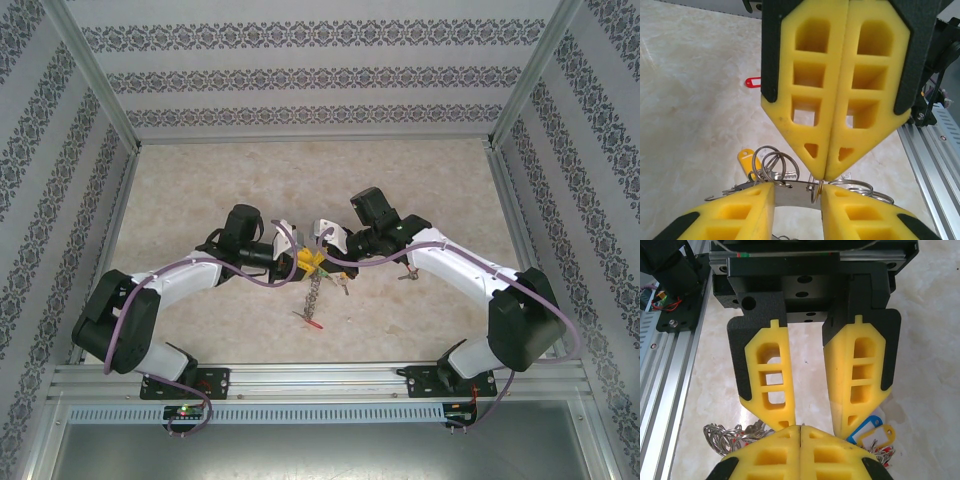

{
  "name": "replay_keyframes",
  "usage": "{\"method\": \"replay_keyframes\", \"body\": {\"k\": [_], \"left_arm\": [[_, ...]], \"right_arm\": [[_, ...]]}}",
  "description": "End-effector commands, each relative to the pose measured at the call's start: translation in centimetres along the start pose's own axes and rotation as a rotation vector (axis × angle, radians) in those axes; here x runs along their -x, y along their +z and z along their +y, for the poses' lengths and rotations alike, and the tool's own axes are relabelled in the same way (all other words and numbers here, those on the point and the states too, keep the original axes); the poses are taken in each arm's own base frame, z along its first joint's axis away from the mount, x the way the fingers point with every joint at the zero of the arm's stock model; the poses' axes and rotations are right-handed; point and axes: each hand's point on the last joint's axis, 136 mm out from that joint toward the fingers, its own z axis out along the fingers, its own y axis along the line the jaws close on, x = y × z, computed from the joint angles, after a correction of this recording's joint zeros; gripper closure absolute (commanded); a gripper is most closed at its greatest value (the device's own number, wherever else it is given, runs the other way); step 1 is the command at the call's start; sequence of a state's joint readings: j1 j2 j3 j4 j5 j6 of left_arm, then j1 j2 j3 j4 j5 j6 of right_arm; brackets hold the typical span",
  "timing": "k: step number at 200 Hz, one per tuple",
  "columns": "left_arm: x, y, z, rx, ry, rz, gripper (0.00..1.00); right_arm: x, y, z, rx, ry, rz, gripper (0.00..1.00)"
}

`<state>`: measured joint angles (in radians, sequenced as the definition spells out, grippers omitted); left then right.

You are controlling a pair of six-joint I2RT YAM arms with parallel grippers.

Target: Put the keys on the keyring

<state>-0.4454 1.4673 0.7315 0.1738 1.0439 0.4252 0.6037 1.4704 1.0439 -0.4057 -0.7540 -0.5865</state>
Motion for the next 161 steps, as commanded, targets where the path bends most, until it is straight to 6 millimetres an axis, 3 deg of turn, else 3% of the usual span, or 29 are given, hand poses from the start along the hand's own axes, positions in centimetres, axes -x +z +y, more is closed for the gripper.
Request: {"method": "replay_keyframes", "body": {"k": [1,36,62,74,94,161], "left_arm": [[1.8,0.3,-0.3,-0.029,0.088,-0.046,0.78],[1.5,0.2,-0.4,-0.027,0.089,-0.032,1.0],[1.6,0.0,-0.3,0.004,0.108,-0.028,1.0],[1.7,-0.2,-0.1,0.029,0.119,-0.019,1.0],[1.9,-0.7,0.0,0.066,0.143,0.004,1.0],[1.9,-1.1,-0.7,0.081,0.185,0.119,1.0]], "right_arm": [[1.5,-0.7,0.5,0.017,-0.044,-0.07,1.0],[1.5,-0.8,0.6,0.017,-0.041,-0.077,1.0],[1.1,-1.1,0.5,-0.012,-0.025,-0.049,1.0],[0.4,-1.5,0.7,-0.031,-0.05,-0.022,0.85],[-1.0,-2.0,0.8,-0.089,-0.096,0.023,0.71],[-0.6,-2.3,-0.1,-0.205,-0.221,0.11,0.68]]}}
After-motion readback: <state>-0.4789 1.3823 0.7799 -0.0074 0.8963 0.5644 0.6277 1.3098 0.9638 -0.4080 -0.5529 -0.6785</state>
